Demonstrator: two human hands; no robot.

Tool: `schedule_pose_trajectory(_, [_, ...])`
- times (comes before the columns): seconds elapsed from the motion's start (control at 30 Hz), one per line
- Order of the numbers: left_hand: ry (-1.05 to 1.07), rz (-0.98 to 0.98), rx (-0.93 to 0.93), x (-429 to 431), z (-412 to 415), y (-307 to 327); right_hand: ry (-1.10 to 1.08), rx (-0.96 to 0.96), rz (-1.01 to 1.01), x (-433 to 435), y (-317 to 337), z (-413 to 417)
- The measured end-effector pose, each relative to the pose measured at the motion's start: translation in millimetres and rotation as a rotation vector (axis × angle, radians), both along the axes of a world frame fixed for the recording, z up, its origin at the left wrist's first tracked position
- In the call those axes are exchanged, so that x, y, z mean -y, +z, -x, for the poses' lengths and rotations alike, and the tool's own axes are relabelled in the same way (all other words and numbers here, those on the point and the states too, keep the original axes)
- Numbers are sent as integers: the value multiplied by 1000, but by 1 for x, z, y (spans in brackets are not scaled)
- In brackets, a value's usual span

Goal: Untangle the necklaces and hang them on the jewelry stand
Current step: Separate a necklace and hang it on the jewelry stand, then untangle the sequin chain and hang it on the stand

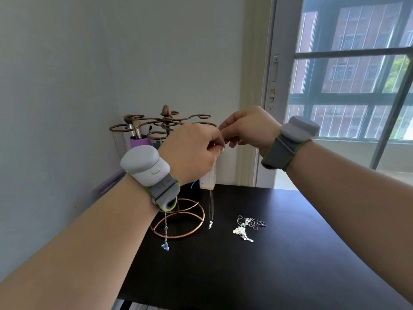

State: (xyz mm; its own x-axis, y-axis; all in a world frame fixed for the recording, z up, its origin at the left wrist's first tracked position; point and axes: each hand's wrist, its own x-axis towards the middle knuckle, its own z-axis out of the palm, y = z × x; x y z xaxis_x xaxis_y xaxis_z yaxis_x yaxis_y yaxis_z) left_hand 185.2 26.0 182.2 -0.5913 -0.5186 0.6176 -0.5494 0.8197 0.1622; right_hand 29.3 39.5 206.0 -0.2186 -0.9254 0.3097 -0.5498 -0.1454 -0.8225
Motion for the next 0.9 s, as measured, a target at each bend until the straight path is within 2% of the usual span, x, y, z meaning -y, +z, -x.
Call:
schedule_pose_trajectory(0.23, [-55, -107, 32, -6, 16, -30, -19, 34, -83, -12, -40, 25])
schedule_pose_trajectory(0.53, [-58, -346, 70, -2, 52, -91, -51, 91, -247, -25, -106, 60])
schedule_pose_trajectory(0.77, [-26, -505, 287, 16, 83, -153, -119, 71, -356, -25, -158, 83])
schedule_pose_trajectory(0.9, [-13, -521, 376, 26, 89, -174, -125, 36, -391, -22, -175, 90])
